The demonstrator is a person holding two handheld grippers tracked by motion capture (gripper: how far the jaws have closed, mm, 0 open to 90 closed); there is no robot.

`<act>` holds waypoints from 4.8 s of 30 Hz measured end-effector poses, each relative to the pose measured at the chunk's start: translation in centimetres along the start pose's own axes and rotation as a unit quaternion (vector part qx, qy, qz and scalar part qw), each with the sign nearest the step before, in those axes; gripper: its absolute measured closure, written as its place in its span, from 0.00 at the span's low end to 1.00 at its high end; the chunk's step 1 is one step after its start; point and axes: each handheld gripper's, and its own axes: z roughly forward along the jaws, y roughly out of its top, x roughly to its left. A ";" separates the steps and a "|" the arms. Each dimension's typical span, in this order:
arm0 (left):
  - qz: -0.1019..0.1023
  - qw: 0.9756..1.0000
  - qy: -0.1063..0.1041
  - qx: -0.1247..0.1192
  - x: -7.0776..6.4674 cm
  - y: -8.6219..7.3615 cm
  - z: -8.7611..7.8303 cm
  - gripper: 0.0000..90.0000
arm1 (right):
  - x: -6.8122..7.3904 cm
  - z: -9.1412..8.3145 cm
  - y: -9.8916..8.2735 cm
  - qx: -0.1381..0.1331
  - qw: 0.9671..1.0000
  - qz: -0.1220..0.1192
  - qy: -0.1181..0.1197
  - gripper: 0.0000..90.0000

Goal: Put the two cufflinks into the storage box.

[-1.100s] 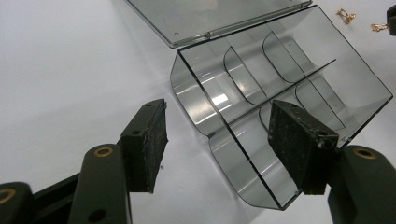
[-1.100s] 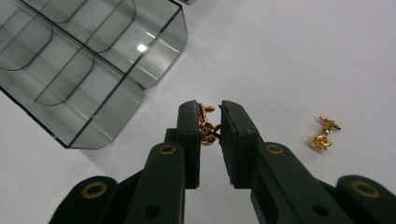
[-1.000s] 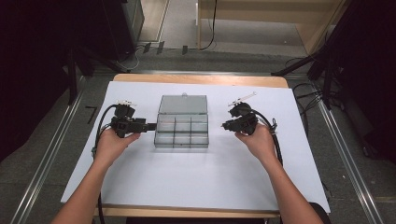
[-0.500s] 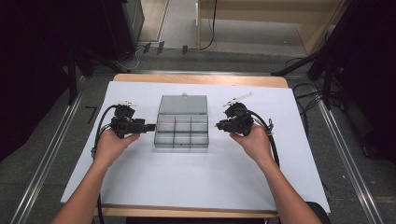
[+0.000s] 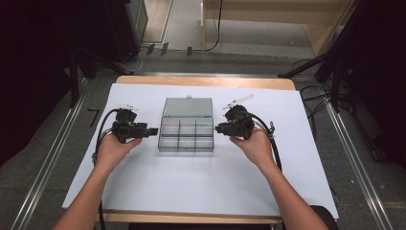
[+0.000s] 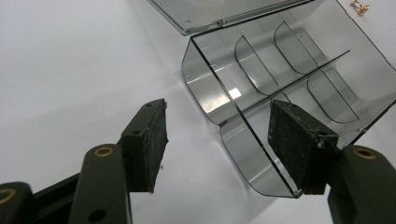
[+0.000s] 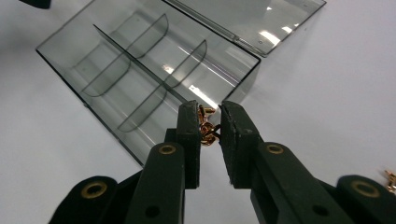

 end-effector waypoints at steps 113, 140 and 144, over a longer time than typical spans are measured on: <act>0.007 1.000 0.000 0.006 0.2 -0.2 0.2 0.42 | 2.8 4.1 0.4 0.023 0.999 -0.021 0.010 0.70; 0.013 1.000 0.001 0.010 0.2 -0.3 0.4 0.42 | -1.8 0.4 -0.8 -0.011 0.999 0.026 -0.034 0.65; 0.013 1.000 0.000 0.010 0.2 -0.3 0.4 0.42 | -2.7 0.0 -1.0 -0.015 0.998 0.037 -0.039 0.65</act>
